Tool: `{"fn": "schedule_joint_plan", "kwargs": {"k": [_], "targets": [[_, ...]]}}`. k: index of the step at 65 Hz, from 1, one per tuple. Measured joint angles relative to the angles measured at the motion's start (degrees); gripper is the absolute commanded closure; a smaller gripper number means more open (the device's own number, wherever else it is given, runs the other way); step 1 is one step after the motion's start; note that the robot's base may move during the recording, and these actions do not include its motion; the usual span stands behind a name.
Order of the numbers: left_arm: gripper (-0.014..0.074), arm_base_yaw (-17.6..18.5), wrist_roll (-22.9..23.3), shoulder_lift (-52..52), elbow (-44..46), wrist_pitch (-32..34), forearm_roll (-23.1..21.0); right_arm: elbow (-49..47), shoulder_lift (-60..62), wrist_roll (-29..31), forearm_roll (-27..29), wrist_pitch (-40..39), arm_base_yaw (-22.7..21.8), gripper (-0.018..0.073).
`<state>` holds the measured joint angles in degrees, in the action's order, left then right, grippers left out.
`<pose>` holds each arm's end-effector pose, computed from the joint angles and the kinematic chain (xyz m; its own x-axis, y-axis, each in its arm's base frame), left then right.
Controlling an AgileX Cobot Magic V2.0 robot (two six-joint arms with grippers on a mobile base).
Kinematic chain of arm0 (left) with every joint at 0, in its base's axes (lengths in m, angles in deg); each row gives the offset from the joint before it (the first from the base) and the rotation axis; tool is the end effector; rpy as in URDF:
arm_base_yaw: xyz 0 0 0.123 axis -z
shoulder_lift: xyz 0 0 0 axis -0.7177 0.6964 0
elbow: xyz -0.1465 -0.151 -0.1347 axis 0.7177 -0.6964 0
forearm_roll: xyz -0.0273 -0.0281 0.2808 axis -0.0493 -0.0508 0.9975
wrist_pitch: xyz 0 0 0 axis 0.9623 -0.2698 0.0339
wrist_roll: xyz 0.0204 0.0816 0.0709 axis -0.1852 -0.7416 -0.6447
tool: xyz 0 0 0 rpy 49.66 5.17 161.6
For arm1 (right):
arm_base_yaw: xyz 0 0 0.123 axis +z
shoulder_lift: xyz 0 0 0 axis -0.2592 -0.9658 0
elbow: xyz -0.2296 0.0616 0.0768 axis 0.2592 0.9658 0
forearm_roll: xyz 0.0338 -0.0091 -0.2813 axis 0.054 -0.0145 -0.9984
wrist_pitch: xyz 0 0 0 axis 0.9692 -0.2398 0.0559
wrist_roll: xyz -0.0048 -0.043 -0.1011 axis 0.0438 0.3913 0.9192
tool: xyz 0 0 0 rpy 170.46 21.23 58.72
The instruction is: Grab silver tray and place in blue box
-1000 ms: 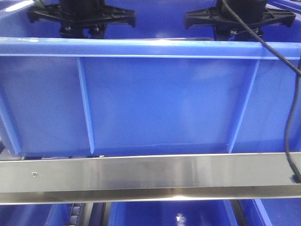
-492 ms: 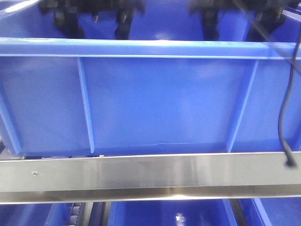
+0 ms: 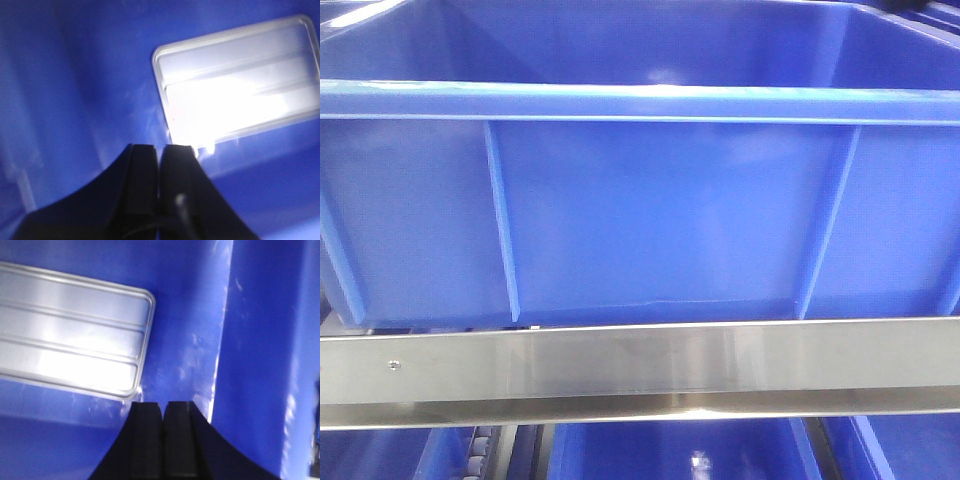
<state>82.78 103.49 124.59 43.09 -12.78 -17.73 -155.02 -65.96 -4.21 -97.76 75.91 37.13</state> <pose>0.2874 -0.1923 0.3661 -0.7406 0.2726 -0.6141 0.3485 0.9373 -0.0042 0.3059 0.1096 0.3177 -0.7649 -0.0557 -0.6417 -0.1220 0.9907 0.0595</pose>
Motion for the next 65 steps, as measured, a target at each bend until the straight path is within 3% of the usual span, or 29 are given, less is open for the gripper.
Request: {"fn": "schedule_joint_plan", "kwargs": {"k": [19,38,44,51,65], "targets": [[0.0692,0.2,-0.1,-20.0,-23.3,13.0,-0.1,17.8,20.3,2.9,-0.2,-10.9,0.0,0.0504],[0.0692,0.2,-1.8,-43.9,-48.0,31.9,-0.1,36.2,44.3,7.7,-0.3,-17.3,0.0,0.0504],[0.0692,0.2,-2.2,-51.8,-53.3,34.4,-0.1,40.9,51.0,8.7,-0.3,-18.5,0.0,0.0504],[0.0692,3.3,-2.4,-60.7,-57.3,35.5,-0.1,44.8,59.5,9.0,-0.4,-19.7,0.0,0.0504],[0.0692,3.7,-2.4,-72.8,-59.4,35.8,-0.1,46.5,71.3,9.1,-0.5,-20.2,0.0,0.0504]]}}
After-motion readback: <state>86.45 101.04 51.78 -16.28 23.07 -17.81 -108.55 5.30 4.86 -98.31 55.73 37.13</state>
